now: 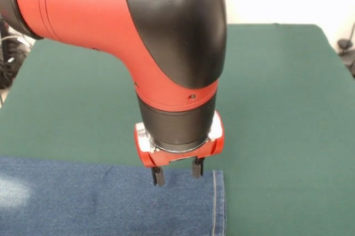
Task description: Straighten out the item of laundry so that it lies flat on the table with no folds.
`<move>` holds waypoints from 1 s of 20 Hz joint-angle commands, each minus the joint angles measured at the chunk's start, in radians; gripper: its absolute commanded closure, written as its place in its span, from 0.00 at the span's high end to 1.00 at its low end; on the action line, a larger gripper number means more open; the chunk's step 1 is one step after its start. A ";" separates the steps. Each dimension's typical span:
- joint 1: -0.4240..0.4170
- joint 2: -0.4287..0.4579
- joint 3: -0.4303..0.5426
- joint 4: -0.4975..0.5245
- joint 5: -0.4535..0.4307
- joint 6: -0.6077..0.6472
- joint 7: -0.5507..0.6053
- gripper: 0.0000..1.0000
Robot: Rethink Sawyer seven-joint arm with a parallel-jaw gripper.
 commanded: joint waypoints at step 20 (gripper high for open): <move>0.043 0.073 0.270 0.146 -0.183 -0.149 -0.001 1.00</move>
